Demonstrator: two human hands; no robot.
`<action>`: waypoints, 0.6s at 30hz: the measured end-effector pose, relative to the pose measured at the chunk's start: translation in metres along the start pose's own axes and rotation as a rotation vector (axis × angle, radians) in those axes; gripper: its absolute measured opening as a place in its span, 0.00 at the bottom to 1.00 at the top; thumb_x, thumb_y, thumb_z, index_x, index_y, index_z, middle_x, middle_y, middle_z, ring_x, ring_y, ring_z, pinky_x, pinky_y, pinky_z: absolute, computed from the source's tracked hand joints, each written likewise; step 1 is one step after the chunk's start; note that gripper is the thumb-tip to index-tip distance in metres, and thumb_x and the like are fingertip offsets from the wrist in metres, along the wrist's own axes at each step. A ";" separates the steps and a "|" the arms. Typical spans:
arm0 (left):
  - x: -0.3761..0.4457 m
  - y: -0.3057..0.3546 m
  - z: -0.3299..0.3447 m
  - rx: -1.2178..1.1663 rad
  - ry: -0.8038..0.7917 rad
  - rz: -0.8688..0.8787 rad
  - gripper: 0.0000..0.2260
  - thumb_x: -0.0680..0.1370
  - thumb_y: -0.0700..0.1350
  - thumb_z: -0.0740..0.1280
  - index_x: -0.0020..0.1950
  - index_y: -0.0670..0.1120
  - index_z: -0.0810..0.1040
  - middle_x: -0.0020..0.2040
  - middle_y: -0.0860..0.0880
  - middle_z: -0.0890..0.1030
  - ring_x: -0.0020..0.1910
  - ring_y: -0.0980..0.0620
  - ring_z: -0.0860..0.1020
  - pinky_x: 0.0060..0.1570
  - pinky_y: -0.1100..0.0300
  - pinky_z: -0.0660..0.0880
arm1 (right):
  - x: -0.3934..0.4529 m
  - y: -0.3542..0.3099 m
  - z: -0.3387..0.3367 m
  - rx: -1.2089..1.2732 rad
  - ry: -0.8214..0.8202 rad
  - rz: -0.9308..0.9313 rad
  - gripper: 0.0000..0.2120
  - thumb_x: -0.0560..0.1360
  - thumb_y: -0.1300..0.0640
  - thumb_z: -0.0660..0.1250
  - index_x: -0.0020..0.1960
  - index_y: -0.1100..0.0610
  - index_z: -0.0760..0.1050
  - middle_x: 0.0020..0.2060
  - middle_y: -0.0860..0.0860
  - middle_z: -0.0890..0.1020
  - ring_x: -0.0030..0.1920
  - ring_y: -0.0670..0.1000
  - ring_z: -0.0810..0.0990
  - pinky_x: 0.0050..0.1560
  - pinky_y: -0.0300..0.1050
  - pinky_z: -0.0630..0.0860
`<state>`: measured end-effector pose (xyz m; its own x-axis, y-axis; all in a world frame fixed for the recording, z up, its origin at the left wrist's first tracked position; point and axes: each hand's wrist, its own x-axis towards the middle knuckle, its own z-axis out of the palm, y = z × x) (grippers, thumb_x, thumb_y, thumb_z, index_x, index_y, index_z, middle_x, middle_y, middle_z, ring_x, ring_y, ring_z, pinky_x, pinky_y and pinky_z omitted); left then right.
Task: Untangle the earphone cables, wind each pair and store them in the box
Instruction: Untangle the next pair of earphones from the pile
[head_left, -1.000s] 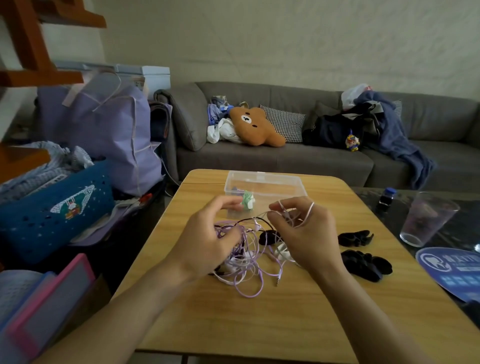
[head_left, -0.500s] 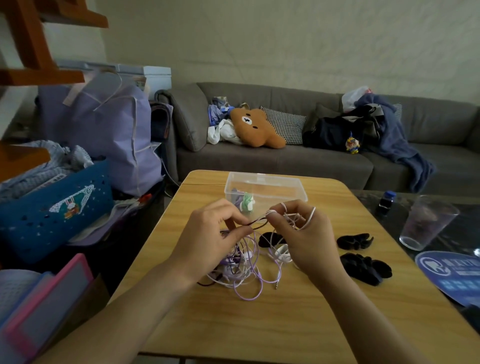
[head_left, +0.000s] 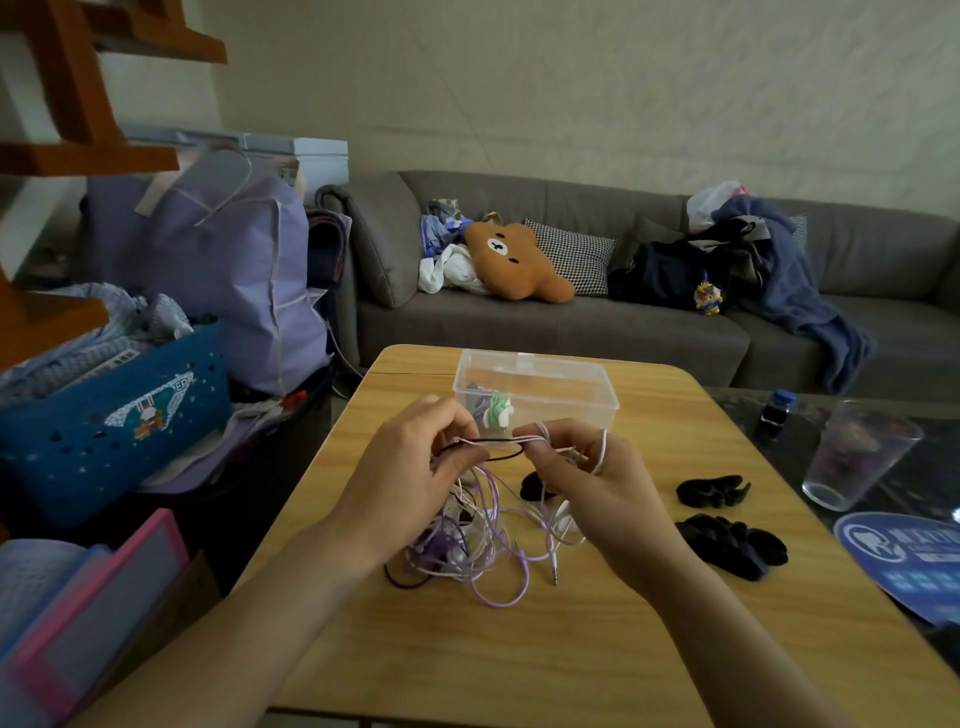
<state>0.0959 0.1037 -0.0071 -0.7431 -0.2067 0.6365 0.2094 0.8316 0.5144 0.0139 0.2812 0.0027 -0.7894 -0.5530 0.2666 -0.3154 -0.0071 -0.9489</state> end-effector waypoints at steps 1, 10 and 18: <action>0.000 0.000 -0.001 -0.022 0.000 -0.019 0.07 0.74 0.47 0.74 0.45 0.54 0.76 0.43 0.56 0.74 0.43 0.58 0.75 0.41 0.71 0.70 | 0.000 0.001 -0.001 0.026 0.022 0.017 0.06 0.79 0.58 0.68 0.51 0.53 0.84 0.42 0.56 0.83 0.37 0.54 0.80 0.37 0.38 0.77; -0.002 0.001 0.002 -0.105 -0.011 -0.124 0.10 0.75 0.41 0.73 0.46 0.49 0.72 0.40 0.54 0.77 0.39 0.57 0.76 0.35 0.69 0.71 | 0.003 0.001 0.001 0.187 0.041 0.146 0.06 0.79 0.63 0.67 0.52 0.59 0.83 0.39 0.56 0.77 0.31 0.44 0.73 0.32 0.34 0.73; -0.002 0.003 -0.005 -0.139 -0.011 -0.170 0.18 0.67 0.46 0.81 0.43 0.52 0.71 0.36 0.54 0.76 0.34 0.59 0.73 0.34 0.69 0.71 | 0.004 -0.002 -0.002 0.347 0.075 0.279 0.06 0.79 0.61 0.66 0.52 0.61 0.82 0.41 0.57 0.77 0.33 0.47 0.71 0.34 0.39 0.71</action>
<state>0.1008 0.1040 -0.0044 -0.7818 -0.3318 0.5279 0.1653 0.7061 0.6886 0.0105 0.2806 0.0062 -0.8591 -0.5117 -0.0080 0.0999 -0.1524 -0.9833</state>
